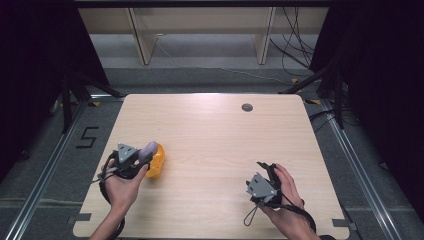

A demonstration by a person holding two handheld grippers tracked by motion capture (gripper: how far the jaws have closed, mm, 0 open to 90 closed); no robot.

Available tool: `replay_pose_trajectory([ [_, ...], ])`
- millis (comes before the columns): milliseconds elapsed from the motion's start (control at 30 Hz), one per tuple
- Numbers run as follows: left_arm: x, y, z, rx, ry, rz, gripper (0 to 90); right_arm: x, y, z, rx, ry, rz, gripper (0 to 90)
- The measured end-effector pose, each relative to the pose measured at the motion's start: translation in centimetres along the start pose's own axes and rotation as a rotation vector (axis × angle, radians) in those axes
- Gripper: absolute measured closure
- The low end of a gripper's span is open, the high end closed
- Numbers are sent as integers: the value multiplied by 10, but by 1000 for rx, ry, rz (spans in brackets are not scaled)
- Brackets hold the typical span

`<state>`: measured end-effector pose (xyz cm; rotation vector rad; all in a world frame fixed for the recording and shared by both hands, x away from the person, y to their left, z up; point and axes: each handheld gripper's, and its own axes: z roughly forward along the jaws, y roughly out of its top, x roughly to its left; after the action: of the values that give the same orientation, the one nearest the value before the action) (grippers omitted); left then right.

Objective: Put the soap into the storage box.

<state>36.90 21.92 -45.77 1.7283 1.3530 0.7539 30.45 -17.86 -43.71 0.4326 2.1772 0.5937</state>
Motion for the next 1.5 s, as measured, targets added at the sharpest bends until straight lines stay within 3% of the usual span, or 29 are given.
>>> replay_pose_trajectory([
  [233, -3, -4, 6, 10, 4, -10, 587, 1, 1, 1, 5, 6, 0, 329],
  [1167, -8, -9, 19, 43, 20, 32, 584, 0, 0, 0, 1, 1, -3, 329],
  [1467, -8, -10, 19, 93, 11, 37, 583, 0, 0, 0, 2, 6, 1, 329],
  [1500, -8, -11, 19, 123, 6, 47, 583, 0, 0, 0, 3, 5, 2, 328],
])
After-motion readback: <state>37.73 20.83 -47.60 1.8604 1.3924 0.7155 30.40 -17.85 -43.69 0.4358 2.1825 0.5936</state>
